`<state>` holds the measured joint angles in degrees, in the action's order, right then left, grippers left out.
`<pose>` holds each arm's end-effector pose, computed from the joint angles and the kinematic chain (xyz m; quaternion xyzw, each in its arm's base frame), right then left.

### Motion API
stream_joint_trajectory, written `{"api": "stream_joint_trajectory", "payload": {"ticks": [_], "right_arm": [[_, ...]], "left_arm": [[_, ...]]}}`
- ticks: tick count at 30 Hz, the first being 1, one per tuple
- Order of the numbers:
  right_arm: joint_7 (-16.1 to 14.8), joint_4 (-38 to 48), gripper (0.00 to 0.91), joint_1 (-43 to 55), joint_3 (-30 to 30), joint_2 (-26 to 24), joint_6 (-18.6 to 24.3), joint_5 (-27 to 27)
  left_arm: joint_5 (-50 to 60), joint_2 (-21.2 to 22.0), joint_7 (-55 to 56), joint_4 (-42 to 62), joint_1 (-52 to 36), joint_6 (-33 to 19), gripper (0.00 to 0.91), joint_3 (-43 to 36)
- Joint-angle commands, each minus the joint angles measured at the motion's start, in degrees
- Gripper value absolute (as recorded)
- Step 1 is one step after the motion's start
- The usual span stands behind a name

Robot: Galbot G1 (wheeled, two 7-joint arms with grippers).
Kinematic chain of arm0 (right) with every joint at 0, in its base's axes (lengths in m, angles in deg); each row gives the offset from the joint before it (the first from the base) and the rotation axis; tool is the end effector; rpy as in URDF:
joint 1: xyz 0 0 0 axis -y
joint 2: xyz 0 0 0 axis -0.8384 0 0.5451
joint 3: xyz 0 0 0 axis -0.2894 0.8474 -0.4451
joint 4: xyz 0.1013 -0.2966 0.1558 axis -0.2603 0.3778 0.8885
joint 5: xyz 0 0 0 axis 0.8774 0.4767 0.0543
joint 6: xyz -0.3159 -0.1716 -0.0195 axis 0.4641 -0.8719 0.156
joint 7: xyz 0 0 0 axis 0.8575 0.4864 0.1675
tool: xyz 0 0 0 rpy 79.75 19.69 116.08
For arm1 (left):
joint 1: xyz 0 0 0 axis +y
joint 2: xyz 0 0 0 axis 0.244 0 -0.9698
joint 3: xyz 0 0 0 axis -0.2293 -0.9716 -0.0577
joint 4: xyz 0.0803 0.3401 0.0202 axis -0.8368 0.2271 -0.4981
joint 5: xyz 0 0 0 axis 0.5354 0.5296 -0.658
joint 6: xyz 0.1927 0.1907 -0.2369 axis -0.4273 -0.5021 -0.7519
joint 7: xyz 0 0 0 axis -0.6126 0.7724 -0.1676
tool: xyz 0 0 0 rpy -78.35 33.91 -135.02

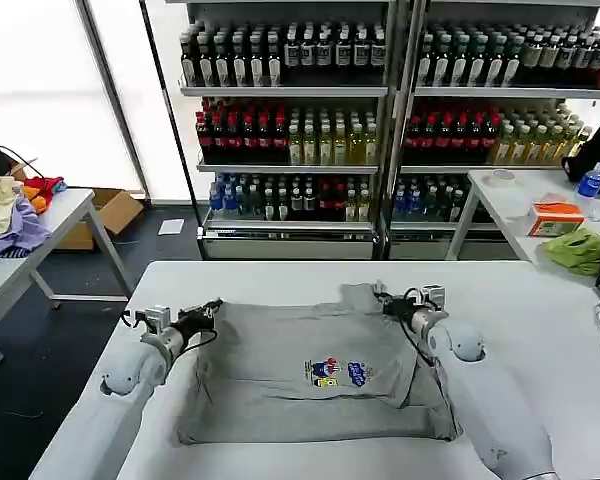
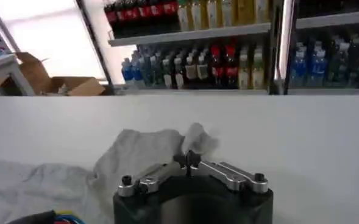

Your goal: Fold and organize the clothes.

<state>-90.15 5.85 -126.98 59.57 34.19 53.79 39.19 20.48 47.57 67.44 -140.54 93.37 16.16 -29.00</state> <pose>0.4659 -0.0909 -0.2896 0.1733 -0.9541 -0.0539 0.2383 0.4116 0.1064 -0.2879 -0.1489 -0.9647 0.0050 0.2170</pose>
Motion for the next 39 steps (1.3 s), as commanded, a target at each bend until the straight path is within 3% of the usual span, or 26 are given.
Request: {"api": "stream_joint_trajectory", "payload": {"ticks": [1,6,10,24,32,34,39], "right_arm": [[0.94,-18.20,0.000,-8.65,-5.74,-4.57,-0.79,-5.04],[2.02,-28.13,0.000,-17.31,-11.73,-6.30,-1.49,-7.16],[4.67,-34.12,0.000,-23.96,-16.51,-5.82,-2.58,-8.58],[10.88,-51.08,0.000,-42.21,-23.31,-1.99,-3.57,-11.05],[12.41,-50.16,0.000,-49.53,-23.28,0.24,-3.64,-5.52],[11.89,-46.63,0.000,-49.91,-22.88,0.77,-3.61,-2.78],[10.98,-43.68,0.000,-51.78,-23.37,1.03,-3.60,-1.91]], "left_arm": [[-3.52,-1.30,1.96,-9.19,2.04,0.50,0.010,1.85],[-3.51,-2.39,2.20,-15.63,7.57,0.43,0.010,5.21],[-3.14,-3.32,2.19,-20.78,12.98,0.17,0.010,8.20],[1.59,-6.14,1.31,-31.18,28.52,-1.66,0.010,14.61],[5.40,-6.99,-0.68,-34.07,37.24,-2.53,0.010,16.07],[6.36,-6.65,-0.91,-34.20,38.70,-2.32,0.010,15.61],[9.10,-4.79,-0.57,-33.91,42.08,-1.25,0.010,14.20]]}}
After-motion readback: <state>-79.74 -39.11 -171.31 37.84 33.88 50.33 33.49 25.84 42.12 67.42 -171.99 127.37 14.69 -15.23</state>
